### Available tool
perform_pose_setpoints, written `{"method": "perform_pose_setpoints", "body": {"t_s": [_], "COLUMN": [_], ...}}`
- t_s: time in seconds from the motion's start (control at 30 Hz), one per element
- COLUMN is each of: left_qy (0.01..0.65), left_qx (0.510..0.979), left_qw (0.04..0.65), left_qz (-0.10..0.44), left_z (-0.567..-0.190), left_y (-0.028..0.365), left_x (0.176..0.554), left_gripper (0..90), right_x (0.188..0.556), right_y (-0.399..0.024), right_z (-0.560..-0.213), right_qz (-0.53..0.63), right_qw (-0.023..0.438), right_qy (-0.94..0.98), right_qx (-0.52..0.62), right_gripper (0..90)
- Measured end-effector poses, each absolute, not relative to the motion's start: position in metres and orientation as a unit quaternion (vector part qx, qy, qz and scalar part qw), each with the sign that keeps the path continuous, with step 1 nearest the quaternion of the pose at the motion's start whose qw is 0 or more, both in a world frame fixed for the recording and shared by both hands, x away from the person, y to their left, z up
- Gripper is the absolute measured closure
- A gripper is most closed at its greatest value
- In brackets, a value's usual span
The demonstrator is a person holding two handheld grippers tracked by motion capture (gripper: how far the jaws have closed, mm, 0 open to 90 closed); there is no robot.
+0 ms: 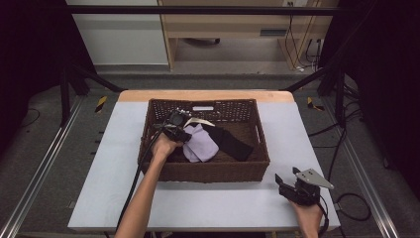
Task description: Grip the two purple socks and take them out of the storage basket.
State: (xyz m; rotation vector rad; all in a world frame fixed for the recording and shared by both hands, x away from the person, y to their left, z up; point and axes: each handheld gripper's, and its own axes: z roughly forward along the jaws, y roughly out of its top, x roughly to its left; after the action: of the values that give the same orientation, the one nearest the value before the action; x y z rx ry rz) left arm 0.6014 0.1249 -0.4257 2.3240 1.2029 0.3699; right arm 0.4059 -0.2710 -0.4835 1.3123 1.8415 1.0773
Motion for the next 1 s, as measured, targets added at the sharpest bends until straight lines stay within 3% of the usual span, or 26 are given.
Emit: {"method": "perform_pose_setpoints", "body": {"t_s": [0.1,0.27,0.47,1.0], "left_qy": [0.447,0.457,0.456,0.417], "left_qx": [0.854,0.853,0.848,0.770], "left_qw": [0.234,0.226,0.246,0.437], "left_qz": [0.125,0.110,0.112,0.205], "left_z": [-0.428,-0.428,-0.421,-0.364], "left_y": [0.124,0.125,0.127,0.144], "left_x": [0.603,0.604,0.601,0.571], "left_gripper": [68.0,84.5,85.9,86.4], "right_x": [0.406,0.405,0.405,0.406], "right_y": [-0.271,-0.271,-0.271,-0.270], "right_z": [-0.484,-0.483,-0.483,-0.483], "right_qz": [0.409,0.410,0.410,0.406], "right_qw": [0.313,0.313,0.314,0.314], "right_qy": [0.698,0.698,0.697,0.698], "right_qx": [0.497,0.497,0.497,0.500], "right_gripper": [30.0,30.0,29.8,29.9]}}
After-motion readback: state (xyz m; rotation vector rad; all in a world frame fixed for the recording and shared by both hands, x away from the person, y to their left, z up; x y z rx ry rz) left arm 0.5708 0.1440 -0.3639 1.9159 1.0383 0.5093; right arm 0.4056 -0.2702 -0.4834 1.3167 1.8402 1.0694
